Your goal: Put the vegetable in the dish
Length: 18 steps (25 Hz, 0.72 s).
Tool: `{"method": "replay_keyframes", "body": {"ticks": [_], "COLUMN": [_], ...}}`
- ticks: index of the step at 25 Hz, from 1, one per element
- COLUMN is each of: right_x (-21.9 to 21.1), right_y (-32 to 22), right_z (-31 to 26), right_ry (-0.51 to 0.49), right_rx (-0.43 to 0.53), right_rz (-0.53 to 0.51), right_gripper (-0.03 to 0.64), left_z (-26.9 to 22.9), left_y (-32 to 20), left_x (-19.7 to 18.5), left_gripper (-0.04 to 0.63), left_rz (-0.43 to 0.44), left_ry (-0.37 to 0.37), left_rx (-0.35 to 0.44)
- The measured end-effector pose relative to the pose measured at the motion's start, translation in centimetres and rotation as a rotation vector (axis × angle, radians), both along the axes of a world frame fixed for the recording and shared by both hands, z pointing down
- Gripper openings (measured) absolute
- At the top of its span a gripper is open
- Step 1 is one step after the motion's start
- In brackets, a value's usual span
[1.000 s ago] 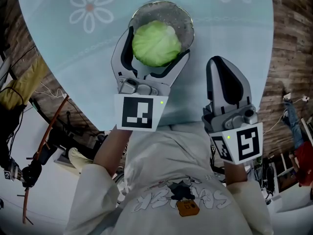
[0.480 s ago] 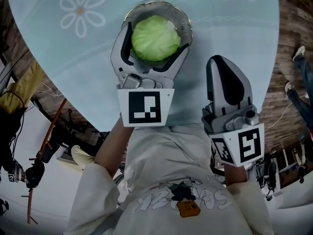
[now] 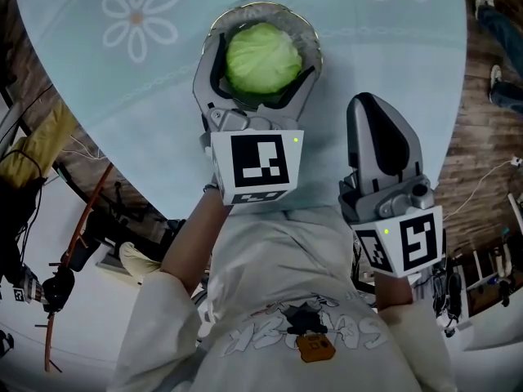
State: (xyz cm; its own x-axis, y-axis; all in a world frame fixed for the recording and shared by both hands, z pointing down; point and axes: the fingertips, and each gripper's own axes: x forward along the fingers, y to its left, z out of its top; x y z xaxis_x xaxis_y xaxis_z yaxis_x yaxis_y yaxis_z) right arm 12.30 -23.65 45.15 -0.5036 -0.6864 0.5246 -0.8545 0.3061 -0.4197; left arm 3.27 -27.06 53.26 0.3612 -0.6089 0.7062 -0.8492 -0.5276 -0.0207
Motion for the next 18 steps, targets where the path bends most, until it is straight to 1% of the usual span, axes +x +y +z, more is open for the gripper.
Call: {"method": "replay_keyframes", "body": {"ticks": [1,3,5,11,12,13,15,18], "right_x": [0.0,0.0,0.1,-0.2,-0.3,-0.4,-0.5,-0.8], "right_y": [0.0,0.0,0.0,0.2,0.2,0.2,0.2,0.4], "right_z": [-0.1,-0.4,-0.6,-1.5,-1.6,-1.8,-2.3,-3.1], "right_ry": [0.000,0.001,0.002,0.000,0.002,0.004,0.008,0.011], "right_rx": [0.002,0.008,0.011,0.025,0.028,0.032,0.043,0.057], "right_rz": [-0.001,-0.005,-0.005,-0.001,-0.003,-0.005,-0.009,-0.011], "right_gripper": [0.023,0.024,0.024,0.023,0.023,0.023,0.023,0.024], "left_z": [-0.4,-1.6,-2.5,-3.3,-3.7,-4.1,-5.0,-6.4], "left_y": [-0.1,-0.5,-0.7,-0.5,-0.4,-0.4,-0.4,-0.2], "left_x": [0.0,-0.2,-0.3,-1.0,-1.2,-1.4,-2.0,-2.6], "left_gripper": [0.528,0.526,0.526,0.521,0.506,0.469,0.424,0.342], "left_rz": [-0.014,-0.074,-0.112,-0.074,-0.071,-0.089,-0.147,-0.176], "left_ry": [0.011,0.053,0.082,0.076,0.079,0.086,0.109,0.131], "left_rx": [0.007,0.024,0.022,0.062,0.074,0.078,0.074,0.093]}}
